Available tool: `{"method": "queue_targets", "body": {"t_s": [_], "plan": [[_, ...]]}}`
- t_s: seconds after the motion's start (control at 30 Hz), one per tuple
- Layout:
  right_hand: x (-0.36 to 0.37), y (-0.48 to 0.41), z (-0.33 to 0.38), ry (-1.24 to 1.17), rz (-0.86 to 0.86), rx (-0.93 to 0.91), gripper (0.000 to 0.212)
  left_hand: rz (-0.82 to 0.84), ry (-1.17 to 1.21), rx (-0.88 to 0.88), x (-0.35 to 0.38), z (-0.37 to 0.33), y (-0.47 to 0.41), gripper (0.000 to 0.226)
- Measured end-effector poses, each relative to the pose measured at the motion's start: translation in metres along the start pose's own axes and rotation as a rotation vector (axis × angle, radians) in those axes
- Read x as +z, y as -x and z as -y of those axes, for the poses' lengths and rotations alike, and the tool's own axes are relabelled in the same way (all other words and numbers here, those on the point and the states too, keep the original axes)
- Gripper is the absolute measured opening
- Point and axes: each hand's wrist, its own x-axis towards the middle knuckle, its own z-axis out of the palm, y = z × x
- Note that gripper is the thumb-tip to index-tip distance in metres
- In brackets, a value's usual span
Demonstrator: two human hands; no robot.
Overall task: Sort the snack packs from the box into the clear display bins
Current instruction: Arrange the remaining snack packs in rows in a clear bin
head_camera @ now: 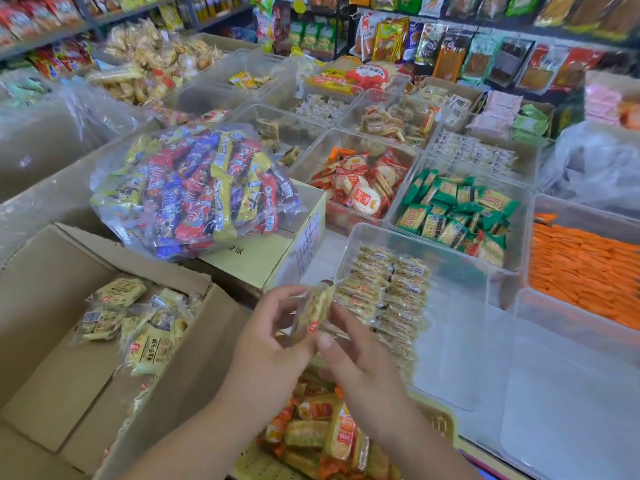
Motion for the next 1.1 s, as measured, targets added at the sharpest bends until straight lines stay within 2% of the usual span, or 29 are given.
{"method": "queue_targets", "body": {"t_s": [0.07,0.17,0.23,0.33,0.37,0.47,0.5,0.53,0.63,0.77,0.83,0.9,1.1], "plan": [[-0.004,0.001,0.004,-0.052,-0.019,-0.049,0.052,0.1,-0.127,0.077,0.014,-0.004,-0.002,0.06],[-0.023,-0.001,0.005,0.056,-0.25,-0.056,0.026,0.279,-0.264,0.153,0.027,-0.004,-0.012,0.07],[-0.041,-0.006,-0.003,0.155,-0.35,-0.056,0.006,0.354,-0.327,0.167,0.031,0.003,-0.023,0.068],[-0.066,-0.018,-0.01,0.261,-0.416,-0.067,0.033,0.304,-0.453,0.164,0.03,0.02,-0.047,0.061],[-0.074,-0.024,-0.011,0.292,-0.437,-0.053,0.034,0.285,-0.514,0.167,0.029,0.027,-0.056,0.059],[-0.1,-0.047,-0.016,0.452,-0.486,-0.021,0.016,0.326,-0.748,0.177,0.028,0.047,-0.079,0.057],[-0.108,-0.058,-0.016,0.531,-0.497,-0.025,0.025,0.365,-0.801,0.144,0.029,0.052,-0.084,0.056],[-0.113,-0.068,-0.014,0.612,-0.485,-0.044,0.031,0.402,-0.842,0.11,0.03,0.056,-0.087,0.055],[-0.121,-0.101,-0.012,0.853,-0.394,-0.087,0.027,0.481,-0.953,0.099,0.035,0.069,-0.089,0.057],[-0.112,-0.139,-0.03,1.058,-0.146,0.042,0.028,0.482,-1.025,0.142,0.039,0.079,-0.085,0.064],[-0.105,-0.149,-0.041,1.046,0.009,0.138,0.037,0.459,-1.034,0.151,0.041,0.083,-0.083,0.064],[-0.102,-0.156,-0.048,0.971,0.094,0.211,0.049,0.456,-1.046,0.157,0.043,0.086,-0.082,0.065],[-0.1,-0.163,-0.055,0.943,0.126,0.176,0.05,0.454,-1.063,0.178,0.041,0.094,-0.08,0.066]]}}
